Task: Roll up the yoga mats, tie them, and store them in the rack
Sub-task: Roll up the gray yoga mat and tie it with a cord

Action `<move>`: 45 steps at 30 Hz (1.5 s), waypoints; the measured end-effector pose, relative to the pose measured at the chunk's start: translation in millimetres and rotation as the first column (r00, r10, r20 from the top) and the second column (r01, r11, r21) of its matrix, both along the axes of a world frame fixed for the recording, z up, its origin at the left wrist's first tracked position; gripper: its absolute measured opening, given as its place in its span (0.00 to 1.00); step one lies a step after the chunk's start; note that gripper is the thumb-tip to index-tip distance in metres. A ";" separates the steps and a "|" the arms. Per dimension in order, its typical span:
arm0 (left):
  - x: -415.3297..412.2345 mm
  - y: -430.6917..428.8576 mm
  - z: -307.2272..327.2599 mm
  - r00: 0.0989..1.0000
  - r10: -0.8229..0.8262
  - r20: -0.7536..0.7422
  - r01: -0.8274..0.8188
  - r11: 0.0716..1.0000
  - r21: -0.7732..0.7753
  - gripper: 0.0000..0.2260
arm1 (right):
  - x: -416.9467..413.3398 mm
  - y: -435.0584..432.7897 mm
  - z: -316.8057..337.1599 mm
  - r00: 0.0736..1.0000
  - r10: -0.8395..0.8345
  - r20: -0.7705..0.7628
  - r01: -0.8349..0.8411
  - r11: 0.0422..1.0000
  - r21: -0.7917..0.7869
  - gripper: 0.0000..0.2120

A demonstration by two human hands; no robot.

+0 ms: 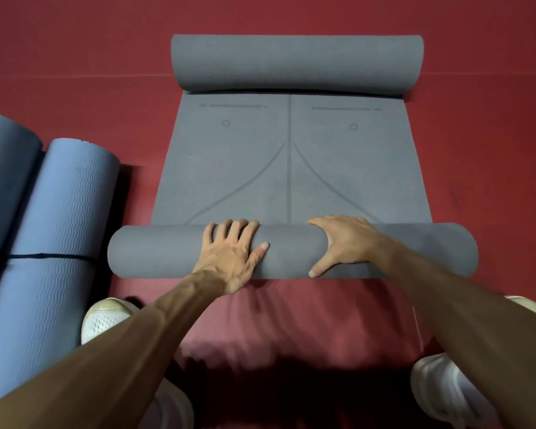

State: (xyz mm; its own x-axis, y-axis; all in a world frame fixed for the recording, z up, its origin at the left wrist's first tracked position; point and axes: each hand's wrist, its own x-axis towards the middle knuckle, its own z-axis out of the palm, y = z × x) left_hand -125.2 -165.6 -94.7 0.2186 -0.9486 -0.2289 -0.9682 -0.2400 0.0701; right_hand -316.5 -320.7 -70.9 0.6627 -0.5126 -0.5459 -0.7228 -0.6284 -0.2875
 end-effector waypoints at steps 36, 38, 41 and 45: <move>25.5 -77.1 7.1 0.994 0.090 -0.060 -0.091 0.996 -0.005 0.22 | 19.0 -11.1 -16.6 0.997 0.047 0.054 -0.016 0.880 -0.474 0.47; 18.1 -61.1 4.4 0.997 0.078 -0.026 -0.079 0.996 -0.040 0.25 | 14.6 -10.7 -10.7 0.998 0.066 0.025 -0.049 0.906 -0.420 0.46; 0.1 -34.2 5.8 0.997 0.076 0.032 -0.072 0.991 -0.112 0.28 | 11.9 -11.8 1.5 0.997 0.068 -0.038 -0.076 0.945 -0.319 0.45; -21.3 -10.2 11.2 0.991 0.129 0.037 -0.122 0.980 -0.160 0.25 | 5.4 -6.7 14.9 0.994 0.055 -0.097 -0.065 0.992 -0.103 0.50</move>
State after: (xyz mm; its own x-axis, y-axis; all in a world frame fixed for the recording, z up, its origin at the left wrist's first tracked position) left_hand -146.5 -175.8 -83.5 0.3451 -0.9363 -0.0657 -0.9342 -0.3493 0.0718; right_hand -311.1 -327.4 -56.0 0.6426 -0.5317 -0.5518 -0.7034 -0.6950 -0.1495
